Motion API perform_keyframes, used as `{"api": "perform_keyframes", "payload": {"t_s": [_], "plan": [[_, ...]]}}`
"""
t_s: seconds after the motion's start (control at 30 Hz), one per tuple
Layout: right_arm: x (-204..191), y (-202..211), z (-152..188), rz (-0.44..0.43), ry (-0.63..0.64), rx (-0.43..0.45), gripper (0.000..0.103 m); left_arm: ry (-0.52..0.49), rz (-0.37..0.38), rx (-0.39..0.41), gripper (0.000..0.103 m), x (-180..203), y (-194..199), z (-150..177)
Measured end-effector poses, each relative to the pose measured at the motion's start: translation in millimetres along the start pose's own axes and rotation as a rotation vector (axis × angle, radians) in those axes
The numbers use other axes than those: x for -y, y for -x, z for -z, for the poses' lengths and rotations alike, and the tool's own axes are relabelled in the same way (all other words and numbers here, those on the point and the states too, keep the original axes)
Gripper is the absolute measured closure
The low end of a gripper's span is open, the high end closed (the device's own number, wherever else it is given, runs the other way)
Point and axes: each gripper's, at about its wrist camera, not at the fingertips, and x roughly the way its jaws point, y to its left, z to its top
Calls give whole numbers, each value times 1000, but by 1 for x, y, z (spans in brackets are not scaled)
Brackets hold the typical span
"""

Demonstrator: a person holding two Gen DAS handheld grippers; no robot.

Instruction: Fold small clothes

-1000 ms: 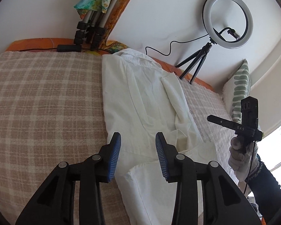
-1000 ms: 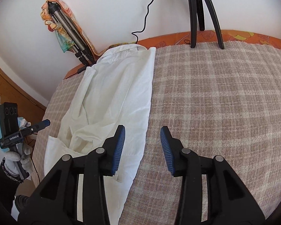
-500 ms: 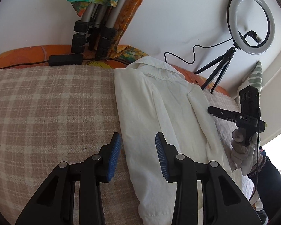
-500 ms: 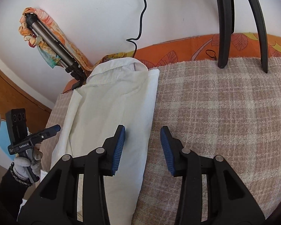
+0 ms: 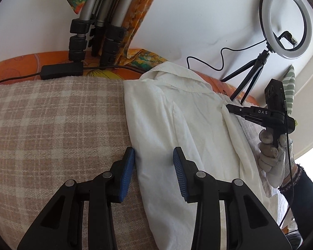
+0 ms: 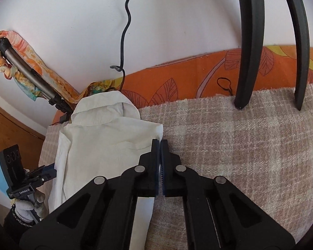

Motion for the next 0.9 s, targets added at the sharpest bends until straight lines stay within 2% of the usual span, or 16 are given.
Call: {"api": "perform_keyframes", "payload": {"t_s": [0.1,0.2,0.33,0.47,0.53,0.67,0.8,0.83,0.87,0.9], "plan": [[-5,0,-2,1,31,-3,101,-11,-10,16,66,-2,-5,-7],[-4,11,-1,40,30,29,96,-42,-50,32,66,-2,-9,-14],[-5,20,-1,-6,63,29,96,-5,-33,46,66,-14,-14,-25],[-7,9,-4,-20,74,-8,92,87,56,43,66,-31,-20,-38],[-5,1,-6,-47,63,-28,81,132,128,23,66,-38,-24,-43],[-4,-7,-10,-88,43,-30,76,160,206,13,66,-43,-33,-53],[-2,-10,-14,-115,27,-31,76,168,237,18,75,-42,-39,-55],[-3,-10,-14,-117,27,-31,85,160,241,9,90,-39,-41,-55],[-4,-11,-14,-117,32,-31,94,148,239,6,98,-37,-41,-54],[-6,-11,-14,-118,40,-36,98,134,231,16,98,-33,-39,-54]]}}
